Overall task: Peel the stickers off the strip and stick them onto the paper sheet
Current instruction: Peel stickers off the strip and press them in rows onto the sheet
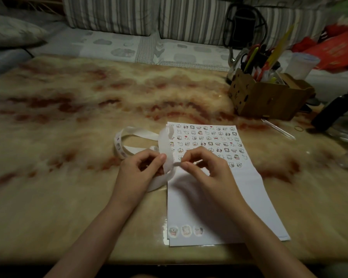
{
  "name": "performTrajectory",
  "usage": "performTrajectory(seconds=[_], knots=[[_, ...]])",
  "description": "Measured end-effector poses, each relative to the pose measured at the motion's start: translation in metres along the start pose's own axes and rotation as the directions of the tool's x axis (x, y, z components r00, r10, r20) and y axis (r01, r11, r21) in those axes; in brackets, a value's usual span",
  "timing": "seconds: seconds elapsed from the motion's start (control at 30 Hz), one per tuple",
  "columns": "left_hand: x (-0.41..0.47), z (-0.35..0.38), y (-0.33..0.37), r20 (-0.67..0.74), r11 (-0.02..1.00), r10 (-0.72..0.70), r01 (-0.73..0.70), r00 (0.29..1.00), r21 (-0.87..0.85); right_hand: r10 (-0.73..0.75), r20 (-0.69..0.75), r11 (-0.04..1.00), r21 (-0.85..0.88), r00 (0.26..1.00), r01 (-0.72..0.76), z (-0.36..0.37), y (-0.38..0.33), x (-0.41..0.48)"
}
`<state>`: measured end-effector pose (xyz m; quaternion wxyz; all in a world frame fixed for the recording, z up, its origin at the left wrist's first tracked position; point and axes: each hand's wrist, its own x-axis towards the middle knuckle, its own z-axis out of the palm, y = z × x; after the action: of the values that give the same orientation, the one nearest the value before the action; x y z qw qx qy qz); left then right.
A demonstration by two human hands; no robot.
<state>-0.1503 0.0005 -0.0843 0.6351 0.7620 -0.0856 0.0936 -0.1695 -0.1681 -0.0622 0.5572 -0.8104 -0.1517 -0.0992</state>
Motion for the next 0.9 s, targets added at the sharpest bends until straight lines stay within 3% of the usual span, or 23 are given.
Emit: performTrajectory(seconds=[0.17, 0.27, 0.4, 0.57, 0.9], knots=[[0.000, 0.001, -0.004, 0.027, 0.996, -0.001, -0.002, 1.000, 0.086, 0.270, -0.062, 0.960, 0.099, 0.961, -0.264, -0.048, 0.009, 0.010], [0.000, 0.001, -0.005, 0.050, 0.991, -0.002, -0.005, 0.999, 0.131, 0.429, -0.099, 0.903, 0.065, 0.898, -0.425, -0.086, 0.025, 0.012], [0.000, 0.002, -0.006, 0.071, 0.986, -0.020, 0.008, 0.997, 0.167, 0.530, -0.154, 0.840, -0.042, 0.834, -0.541, -0.128, 0.043, 0.010], [0.001, 0.002, -0.008, 0.079, 0.985, -0.038, 0.024, 0.996, 0.173, 0.583, -0.172, 0.778, -0.162, 0.794, -0.607, -0.144, 0.053, 0.012], [0.000, 0.004, -0.006, 0.117, 0.970, -0.028, -0.001, 0.993, 0.243, 0.593, -0.114, 0.766, -0.225, 0.797, -0.602, -0.138, 0.050, 0.014]])
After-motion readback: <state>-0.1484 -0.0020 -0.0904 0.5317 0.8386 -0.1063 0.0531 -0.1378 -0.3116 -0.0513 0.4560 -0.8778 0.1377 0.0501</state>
